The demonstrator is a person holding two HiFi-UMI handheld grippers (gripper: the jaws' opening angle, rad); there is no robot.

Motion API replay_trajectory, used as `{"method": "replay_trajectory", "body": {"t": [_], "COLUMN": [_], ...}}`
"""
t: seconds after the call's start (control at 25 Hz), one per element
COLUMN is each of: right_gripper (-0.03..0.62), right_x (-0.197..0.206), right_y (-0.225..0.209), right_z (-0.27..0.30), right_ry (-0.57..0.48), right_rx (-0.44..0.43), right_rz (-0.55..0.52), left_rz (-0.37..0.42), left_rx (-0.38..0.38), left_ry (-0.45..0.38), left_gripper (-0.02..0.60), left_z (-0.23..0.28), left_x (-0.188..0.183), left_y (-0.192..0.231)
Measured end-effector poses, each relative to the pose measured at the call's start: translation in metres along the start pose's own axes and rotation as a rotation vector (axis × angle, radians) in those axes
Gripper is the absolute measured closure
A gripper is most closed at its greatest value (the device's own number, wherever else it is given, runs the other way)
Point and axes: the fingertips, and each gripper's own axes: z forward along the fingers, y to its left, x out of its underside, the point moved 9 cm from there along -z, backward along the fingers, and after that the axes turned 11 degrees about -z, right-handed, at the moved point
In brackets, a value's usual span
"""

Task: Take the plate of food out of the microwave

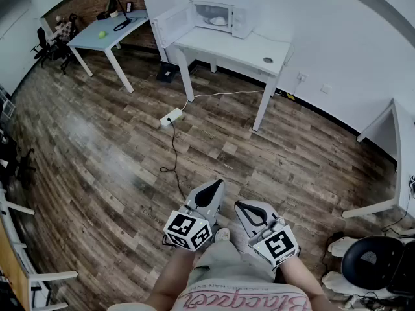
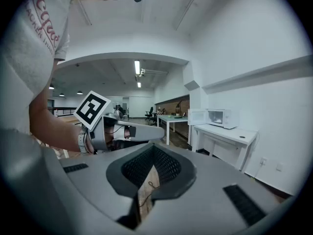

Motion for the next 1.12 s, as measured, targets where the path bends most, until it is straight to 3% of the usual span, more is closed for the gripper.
{"method": "replay_trajectory", "body": {"t": [0.24,0.6,0.88,1.12], "right_gripper": [0.583,0.583,0.583,0.583], "right_x": [-0.009,-0.013,-0.025,-0.039], "right_y": [0.002,0.031,0.027,0.013], "right_z": [-0.040,-0.091,-0.075,-0.043], "right_ry": [-0.014,-0.053,-0.125,-0.139], "right_rx": [0.026,0.019,0.057,0.086], "right_rz": [0.005,0.030,0.053,0.004], "left_rz": [0.034,0.023,0.055,0.105], "left_rx": [-0.005,-0.029,-0.017,0.009], "left_ry": [-0.007,-0.014,-0.021,-0.020], "left_gripper": [0.578,0.578,0.578,0.578], "left_z": [-0.015,-0.050,-0.048,-0.034], "left_x": [0.008,0.032,0.020,-0.005], "left_y": [-0.052,-0.108,-0.098,-0.072]}}
